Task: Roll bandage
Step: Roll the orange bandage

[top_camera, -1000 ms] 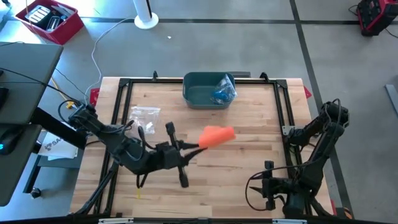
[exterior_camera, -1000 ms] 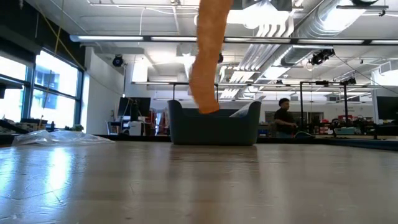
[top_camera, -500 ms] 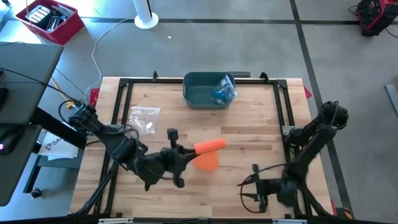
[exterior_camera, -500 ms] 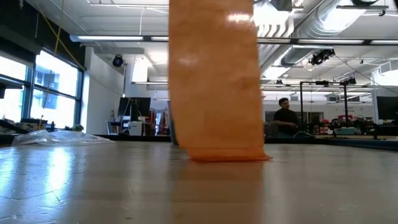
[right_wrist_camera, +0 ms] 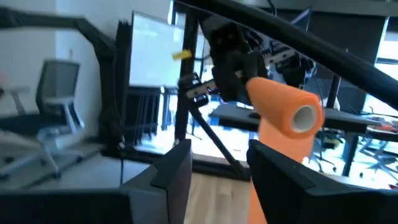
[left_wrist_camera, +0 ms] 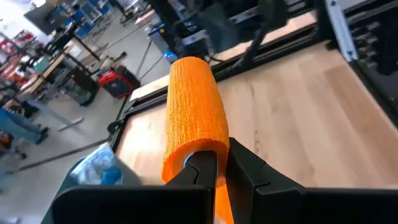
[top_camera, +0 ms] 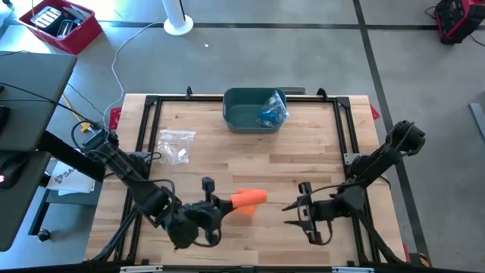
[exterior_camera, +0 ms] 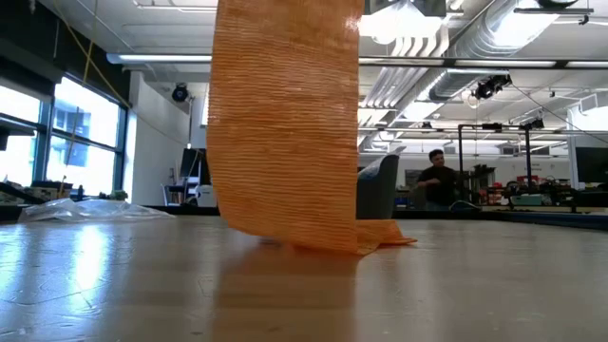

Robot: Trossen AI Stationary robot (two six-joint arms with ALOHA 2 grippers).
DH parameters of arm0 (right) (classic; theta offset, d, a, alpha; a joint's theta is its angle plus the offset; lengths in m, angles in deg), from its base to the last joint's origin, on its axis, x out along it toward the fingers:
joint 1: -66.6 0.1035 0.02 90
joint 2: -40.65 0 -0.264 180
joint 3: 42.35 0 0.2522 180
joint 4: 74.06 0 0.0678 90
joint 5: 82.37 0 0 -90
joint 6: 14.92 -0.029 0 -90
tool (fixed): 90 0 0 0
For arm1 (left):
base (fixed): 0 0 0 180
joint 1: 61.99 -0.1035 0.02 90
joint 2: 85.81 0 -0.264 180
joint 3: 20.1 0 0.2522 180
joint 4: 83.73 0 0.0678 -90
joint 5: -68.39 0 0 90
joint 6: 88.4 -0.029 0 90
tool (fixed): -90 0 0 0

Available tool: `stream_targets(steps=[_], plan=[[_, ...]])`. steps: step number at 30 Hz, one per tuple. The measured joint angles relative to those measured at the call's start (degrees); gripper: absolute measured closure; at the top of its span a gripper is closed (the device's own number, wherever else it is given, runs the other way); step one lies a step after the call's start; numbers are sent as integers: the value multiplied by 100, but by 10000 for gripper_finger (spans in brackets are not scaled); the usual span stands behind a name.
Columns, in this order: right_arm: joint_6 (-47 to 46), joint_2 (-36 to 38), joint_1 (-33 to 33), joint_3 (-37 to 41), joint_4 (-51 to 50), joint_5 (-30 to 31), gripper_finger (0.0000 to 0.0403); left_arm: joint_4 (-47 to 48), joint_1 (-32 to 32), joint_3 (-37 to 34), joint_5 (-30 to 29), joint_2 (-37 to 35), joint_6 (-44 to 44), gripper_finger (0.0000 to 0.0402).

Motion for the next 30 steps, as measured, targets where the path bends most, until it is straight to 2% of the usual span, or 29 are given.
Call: stream_targets(steps=[6, 10, 13, 17, 19, 24, 30], plan=[[79, 41, -60, -765, -1653, 63, 221, -380, 76, -29, 305, -3, -48, 392], [468, 41, -68, -1499, -2848, 127, 218, -616, 77, -29, 651, -2, -92, 392], [531, 46, -68, -2011, -3665, 537, 217, -641, 67, -29, 683, 0, -99, 392], [85, 50, -74, -2397, -4631, 1186, 217, -678, 67, -29, 682, 0, -110, 392], [-103, 50, -100, -2466, -4839, 1157, 217, -678, 65, -29, 682, 0, -110, 392], [-410, 50, -286, -2470, -4847, 594, 217, -688, 66, -29, 732, 12, -110, 392], [-438, 50, -430, -2467, -4670, 155, 217, -726, 80, -22, 743, 141, -158, 392]])
